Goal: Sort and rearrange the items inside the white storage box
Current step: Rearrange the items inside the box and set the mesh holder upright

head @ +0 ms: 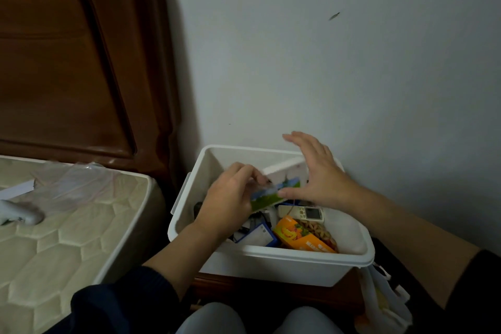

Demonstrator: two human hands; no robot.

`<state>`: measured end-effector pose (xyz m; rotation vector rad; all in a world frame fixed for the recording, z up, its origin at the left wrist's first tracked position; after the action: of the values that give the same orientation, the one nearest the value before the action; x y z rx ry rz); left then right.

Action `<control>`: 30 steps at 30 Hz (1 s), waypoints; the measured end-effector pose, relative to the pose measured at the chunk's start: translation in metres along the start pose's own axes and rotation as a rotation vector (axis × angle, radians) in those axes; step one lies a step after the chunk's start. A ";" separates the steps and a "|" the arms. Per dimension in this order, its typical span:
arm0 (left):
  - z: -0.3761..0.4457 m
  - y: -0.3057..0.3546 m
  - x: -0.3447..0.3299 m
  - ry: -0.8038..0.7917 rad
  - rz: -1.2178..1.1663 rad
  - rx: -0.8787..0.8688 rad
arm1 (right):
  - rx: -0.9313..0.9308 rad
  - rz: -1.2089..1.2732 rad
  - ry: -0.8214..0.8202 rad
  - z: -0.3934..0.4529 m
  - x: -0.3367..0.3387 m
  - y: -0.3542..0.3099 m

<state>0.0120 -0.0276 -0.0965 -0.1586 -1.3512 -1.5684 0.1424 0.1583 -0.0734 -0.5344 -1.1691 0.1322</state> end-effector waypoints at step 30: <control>0.002 -0.064 0.027 -0.588 0.710 0.192 | -0.368 -0.462 -0.750 -0.033 -0.054 0.042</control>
<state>-0.0490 -0.0505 -0.1208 -0.9279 -1.6314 -0.8044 0.1580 0.1640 -0.1472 -0.5341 -2.0431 -0.3151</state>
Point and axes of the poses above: each hand's wrist, its own z-axis towards the middle knuckle, its own x-axis out of the back of the hand, y = z × x, the point moved 3 cm from there along z, towards the middle knuckle, and after that the axes turned 4 degrees about x, right-handed, at the moved point
